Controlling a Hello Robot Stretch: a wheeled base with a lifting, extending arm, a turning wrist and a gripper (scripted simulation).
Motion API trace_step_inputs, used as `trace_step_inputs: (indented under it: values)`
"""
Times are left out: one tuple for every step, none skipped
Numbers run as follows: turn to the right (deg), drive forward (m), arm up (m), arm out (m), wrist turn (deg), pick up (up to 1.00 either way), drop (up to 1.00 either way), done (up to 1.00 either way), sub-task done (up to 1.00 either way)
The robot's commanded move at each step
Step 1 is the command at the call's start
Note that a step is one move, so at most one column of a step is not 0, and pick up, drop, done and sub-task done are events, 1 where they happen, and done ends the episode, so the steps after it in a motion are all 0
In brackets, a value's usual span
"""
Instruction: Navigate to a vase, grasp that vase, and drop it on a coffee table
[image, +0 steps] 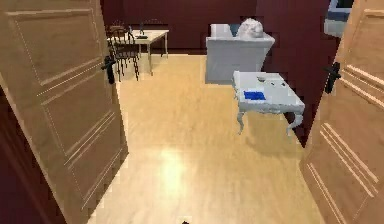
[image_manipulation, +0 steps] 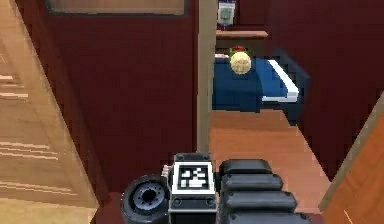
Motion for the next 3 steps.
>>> trace_step_inputs:
  values:
    - [0.0, 1.00, 0.00, 0.00, 0.0, 0.00, 0.00, 0.00, 0.00]
    - [0.0, 1.00, 0.00, 0.00, 0.0, 0.00, 0.00, 0.00, 0.00]
    - [3.0, 0.00, 0.00, 0.00, 0.0, 0.00, 0.00, 0.00, 0.00]
